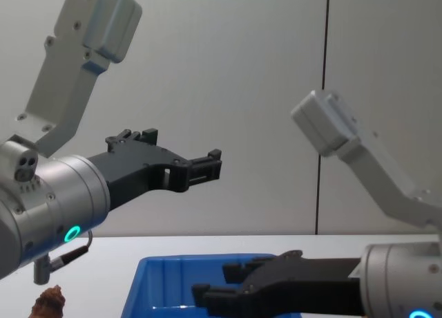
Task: Pick up the two dolls from the table and place them into the box.
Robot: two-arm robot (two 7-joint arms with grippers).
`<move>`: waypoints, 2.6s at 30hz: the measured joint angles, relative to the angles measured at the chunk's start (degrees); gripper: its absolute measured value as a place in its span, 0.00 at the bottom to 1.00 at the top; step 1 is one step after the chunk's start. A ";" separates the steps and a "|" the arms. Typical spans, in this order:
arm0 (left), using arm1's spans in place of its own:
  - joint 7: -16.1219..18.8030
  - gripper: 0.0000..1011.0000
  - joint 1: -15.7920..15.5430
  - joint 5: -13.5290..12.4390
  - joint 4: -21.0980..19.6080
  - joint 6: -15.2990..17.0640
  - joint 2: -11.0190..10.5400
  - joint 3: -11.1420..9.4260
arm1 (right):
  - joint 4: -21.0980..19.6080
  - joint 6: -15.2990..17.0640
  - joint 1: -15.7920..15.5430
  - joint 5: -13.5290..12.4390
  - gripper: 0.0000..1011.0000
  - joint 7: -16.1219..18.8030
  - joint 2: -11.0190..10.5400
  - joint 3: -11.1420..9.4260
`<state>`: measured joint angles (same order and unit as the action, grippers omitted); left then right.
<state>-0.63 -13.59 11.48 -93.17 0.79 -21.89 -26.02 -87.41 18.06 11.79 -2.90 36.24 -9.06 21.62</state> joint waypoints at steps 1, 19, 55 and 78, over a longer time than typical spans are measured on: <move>0.00 0.99 0.00 0.00 0.00 0.00 0.00 0.00 | 0.16 0.08 0.12 0.04 0.53 0.15 0.09 0.07; 0.01 0.99 0.00 0.00 0.00 0.00 0.00 0.00 | -1.88 -0.05 -0.68 -1.88 0.99 -1.78 -1.44 -1.08; 0.01 0.99 0.00 0.00 0.00 0.00 0.00 0.00 | -16.50 1.27 -19.78 -16.56 0.99 -26.31 -13.90 -8.72; 0.00 0.99 0.00 0.00 0.00 0.00 0.00 0.00 | -15.09 3.01 -19.97 -13.03 0.99 -30.71 -11.47 -7.24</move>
<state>-0.63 -13.59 11.48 -93.17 0.79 -21.89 -26.03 -102.50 21.08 -8.18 -15.93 5.53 -20.54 14.38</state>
